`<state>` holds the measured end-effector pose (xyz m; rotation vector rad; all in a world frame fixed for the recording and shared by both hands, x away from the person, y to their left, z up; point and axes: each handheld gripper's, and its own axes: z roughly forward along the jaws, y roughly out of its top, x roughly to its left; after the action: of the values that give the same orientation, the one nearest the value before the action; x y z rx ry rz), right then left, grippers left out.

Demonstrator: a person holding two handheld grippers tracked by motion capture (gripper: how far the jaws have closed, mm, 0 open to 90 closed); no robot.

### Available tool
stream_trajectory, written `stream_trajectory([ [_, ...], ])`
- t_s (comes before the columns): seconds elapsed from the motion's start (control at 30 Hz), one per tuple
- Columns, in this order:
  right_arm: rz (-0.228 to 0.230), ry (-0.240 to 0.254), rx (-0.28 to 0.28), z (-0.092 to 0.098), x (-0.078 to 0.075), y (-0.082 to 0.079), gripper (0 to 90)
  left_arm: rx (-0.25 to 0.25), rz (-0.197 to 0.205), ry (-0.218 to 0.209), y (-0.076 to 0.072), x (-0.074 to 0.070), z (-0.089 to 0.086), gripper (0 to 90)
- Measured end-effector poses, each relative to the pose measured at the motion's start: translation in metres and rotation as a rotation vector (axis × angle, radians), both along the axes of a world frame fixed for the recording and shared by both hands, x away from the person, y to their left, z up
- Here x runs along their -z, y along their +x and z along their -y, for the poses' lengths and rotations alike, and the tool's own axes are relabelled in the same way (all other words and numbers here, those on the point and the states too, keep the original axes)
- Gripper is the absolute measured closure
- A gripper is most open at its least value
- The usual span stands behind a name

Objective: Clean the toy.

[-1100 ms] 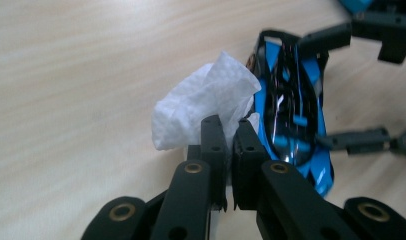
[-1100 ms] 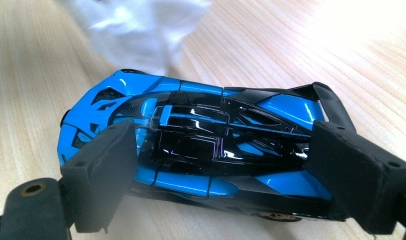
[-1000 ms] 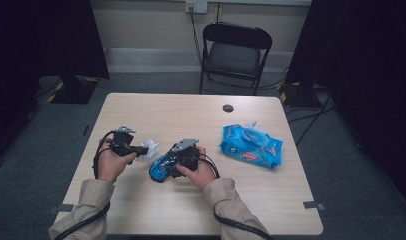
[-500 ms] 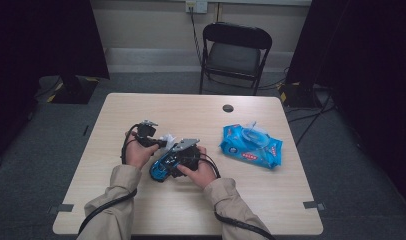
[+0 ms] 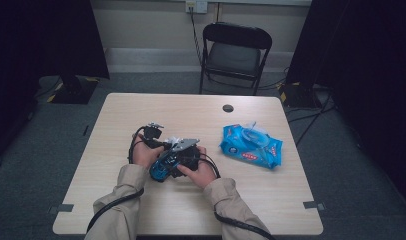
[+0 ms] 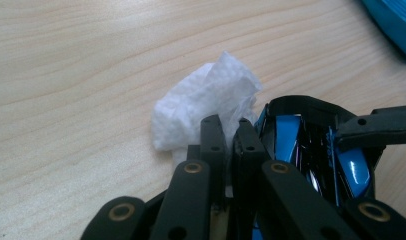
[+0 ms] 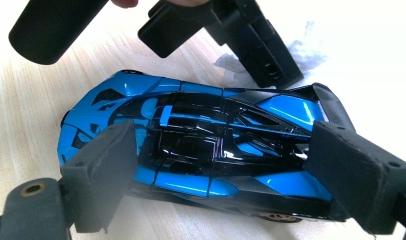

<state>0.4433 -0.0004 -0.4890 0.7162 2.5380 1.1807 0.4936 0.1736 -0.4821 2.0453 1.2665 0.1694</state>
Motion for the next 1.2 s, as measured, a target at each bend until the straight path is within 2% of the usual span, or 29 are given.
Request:
stream_trajectory([
  [0.33,-0.002,-0.002,-0.002,0.000,0.000,0.000,12.2,0.018,0.002,0.026,-0.008,-0.002,-0.005,86.4],
  [0.7,-0.003,-0.003,0.001,0.000,0.000,0.000,12.2,0.034,-0.023,0.035,-0.021,-0.003,-0.019,86.3],
  [0.87,-0.002,-0.004,0.002,0.000,0.000,0.000,12.2,0.026,-0.029,0.021,-0.027,-0.003,-0.024,86.3],
  [1.2,-0.004,-0.004,0.003,-0.001,0.000,-0.001,12.2,0.030,-0.033,0.020,-0.038,-0.003,-0.034,86.3],
])
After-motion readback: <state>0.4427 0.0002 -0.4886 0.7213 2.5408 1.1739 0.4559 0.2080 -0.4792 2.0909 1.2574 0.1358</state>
